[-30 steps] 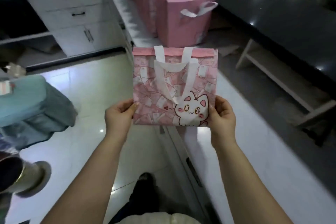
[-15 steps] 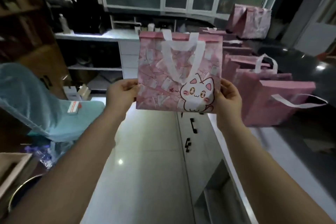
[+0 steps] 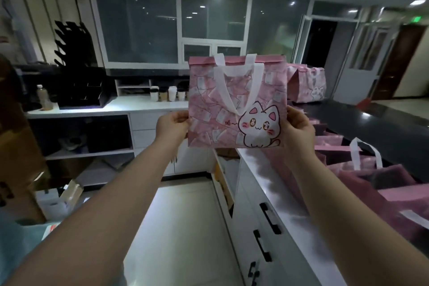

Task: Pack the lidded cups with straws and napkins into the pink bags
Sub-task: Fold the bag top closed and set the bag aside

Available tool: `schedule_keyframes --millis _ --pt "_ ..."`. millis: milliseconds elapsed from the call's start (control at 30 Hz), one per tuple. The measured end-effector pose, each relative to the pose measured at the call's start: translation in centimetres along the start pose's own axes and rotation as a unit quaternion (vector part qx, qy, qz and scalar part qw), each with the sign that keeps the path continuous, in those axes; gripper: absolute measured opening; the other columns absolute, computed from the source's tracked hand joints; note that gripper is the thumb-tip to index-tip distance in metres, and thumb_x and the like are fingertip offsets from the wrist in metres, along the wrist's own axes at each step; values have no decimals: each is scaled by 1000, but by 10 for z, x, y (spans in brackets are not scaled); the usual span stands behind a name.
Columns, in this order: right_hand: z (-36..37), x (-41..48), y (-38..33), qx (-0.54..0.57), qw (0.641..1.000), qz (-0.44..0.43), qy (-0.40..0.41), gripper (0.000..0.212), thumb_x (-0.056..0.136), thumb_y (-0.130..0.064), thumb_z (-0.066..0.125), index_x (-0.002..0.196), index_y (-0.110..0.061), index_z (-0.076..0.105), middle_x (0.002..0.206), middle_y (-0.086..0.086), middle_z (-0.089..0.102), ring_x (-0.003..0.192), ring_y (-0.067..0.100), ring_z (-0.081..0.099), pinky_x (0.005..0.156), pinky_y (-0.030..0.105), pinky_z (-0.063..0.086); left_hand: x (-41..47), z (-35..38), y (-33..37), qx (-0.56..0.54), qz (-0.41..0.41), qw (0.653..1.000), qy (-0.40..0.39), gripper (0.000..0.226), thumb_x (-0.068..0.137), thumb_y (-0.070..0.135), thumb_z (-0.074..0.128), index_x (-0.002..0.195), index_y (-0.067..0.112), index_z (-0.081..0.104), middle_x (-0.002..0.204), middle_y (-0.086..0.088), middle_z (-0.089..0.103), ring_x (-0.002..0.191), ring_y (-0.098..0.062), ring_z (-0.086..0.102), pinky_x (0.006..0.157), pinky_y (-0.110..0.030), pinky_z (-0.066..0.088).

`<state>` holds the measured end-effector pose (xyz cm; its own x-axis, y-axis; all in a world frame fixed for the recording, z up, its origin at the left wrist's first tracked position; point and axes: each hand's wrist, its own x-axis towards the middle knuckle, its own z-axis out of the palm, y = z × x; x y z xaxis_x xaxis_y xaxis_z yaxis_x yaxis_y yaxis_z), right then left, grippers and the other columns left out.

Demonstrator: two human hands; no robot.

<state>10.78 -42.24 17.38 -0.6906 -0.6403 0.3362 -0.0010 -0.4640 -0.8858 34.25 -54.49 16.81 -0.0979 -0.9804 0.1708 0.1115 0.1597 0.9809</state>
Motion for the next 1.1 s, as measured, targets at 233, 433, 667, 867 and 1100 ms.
schedule_keyframes --millis 233,433,667,867,1100 --pt "34 119 42 44 999 -22 0 14 89 -13 68 93 -25 73 93 0 76 85 21 73 61 30 58 130 49 -6 -73 -34 997 -22 19 89 -1 64 98 15 70 91 -4 75 80 -19 72 58 -24 57" --pt "71 247 72 71 997 -17 -9 17 88 -11 69 104 -15 71 98 6 75 91 28 72 69 39 61 251 94 8 -54 -9 997 -51 23 87 2 66 108 10 70 98 -8 75 79 -18 72 60 -26 57" --pt "111 353 142 47 997 -41 34 20 87 -7 65 94 -24 71 93 0 75 87 20 72 60 27 57 366 134 -36 119 137 983 40 9 90 23 67 88 31 66 86 12 66 84 -10 64 69 -30 55" --pt "126 414 203 -46 992 -87 76 26 87 -10 70 103 -29 62 105 3 70 85 8 70 64 19 55 460 178 -90 49 58 997 -9 7 91 18 66 94 23 69 96 1 71 90 -20 67 82 -48 58" --pt "129 505 217 -318 917 -154 182 57 79 -21 73 131 -21 51 124 2 54 117 21 52 100 47 47 569 261 -108 -77 -34 985 -151 14 91 5 62 91 16 70 96 -6 73 87 -26 71 73 -47 61"
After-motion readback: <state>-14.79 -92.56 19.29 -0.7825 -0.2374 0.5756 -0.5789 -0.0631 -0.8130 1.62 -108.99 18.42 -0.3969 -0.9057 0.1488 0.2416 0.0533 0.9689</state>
